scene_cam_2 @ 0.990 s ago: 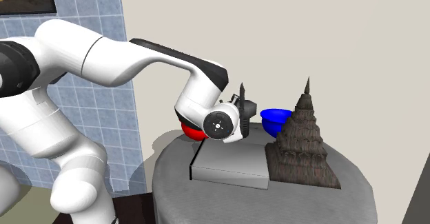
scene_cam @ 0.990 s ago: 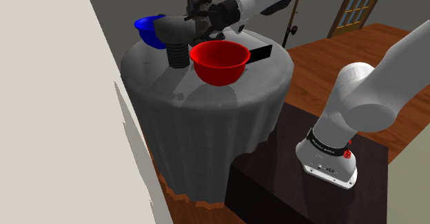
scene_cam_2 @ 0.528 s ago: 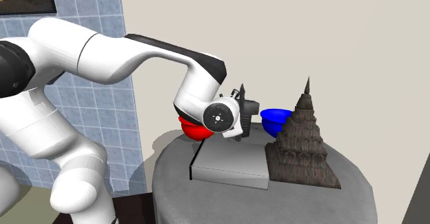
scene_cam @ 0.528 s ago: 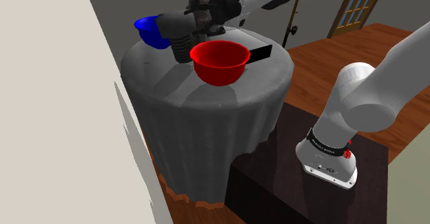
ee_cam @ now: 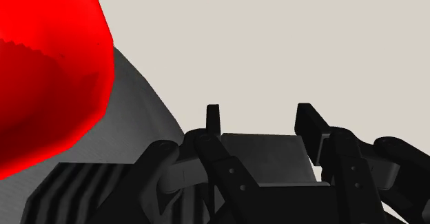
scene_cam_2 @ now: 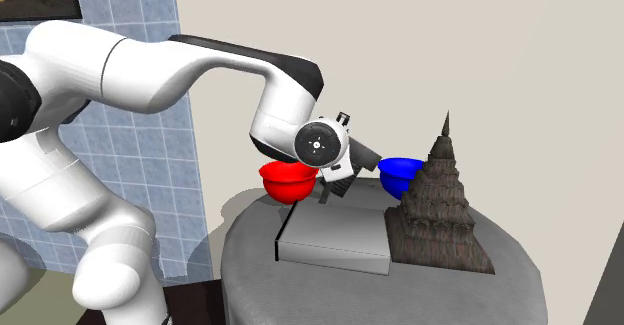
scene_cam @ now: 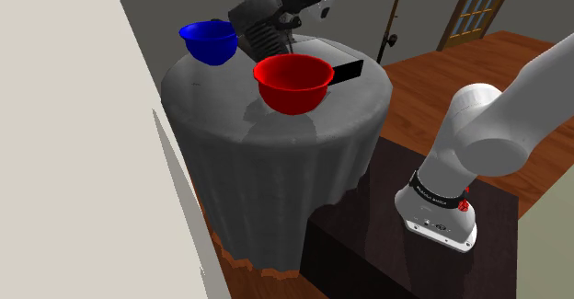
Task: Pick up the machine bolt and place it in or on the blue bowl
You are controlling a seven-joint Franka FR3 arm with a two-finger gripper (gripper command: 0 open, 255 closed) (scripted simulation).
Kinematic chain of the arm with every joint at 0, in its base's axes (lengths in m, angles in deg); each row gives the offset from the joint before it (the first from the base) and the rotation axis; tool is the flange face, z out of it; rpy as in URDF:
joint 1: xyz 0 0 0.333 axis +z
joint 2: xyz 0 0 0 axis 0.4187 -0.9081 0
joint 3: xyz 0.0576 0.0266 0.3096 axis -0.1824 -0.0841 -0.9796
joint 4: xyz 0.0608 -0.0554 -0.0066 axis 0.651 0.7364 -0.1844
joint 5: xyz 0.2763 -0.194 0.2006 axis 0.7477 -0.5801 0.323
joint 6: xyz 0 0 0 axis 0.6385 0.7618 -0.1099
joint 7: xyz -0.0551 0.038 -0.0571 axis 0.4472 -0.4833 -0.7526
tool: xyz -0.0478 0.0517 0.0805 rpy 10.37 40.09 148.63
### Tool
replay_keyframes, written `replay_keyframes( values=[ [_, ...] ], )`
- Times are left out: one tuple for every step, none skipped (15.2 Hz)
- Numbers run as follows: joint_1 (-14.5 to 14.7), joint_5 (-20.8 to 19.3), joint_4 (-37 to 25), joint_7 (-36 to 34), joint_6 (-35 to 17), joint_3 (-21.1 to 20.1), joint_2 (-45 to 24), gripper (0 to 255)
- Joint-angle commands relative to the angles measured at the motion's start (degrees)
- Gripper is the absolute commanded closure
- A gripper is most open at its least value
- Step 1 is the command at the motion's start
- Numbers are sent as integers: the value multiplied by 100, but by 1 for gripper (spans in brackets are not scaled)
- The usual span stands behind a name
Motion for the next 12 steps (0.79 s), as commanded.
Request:
replay_keyframes(
  values=[
    [-2, -43, -85, -139, 0, -30, 47, 255],
    [-6, -70, -133, -210, 7, -40, 64, 255],
    [-9, -97, -182, -281, 14, -50, 80, 255],
    [-13, -124, -232, -351, 23, -60, 95, 255],
    [-16, -150, -283, -421, 31, -69, 109, 255],
    [-19, -175, -334, -491, 41, -78, 121, 255],
    [-22, -201, -387, -560, 50, -87, 132, 255],
    [-25, -226, -441, -629, 61, -95, 142, 255],
    [-28, -251, -495, -698, 71, -104, 151, 255],
    [-31, -275, -551, -766, 83, -111, 159, 255],
    [-33, -300, -607, -834, 94, -119, 166, 255],
    [-36, -323, -665, -902, 107, -127, 171, 255]
  ],
)
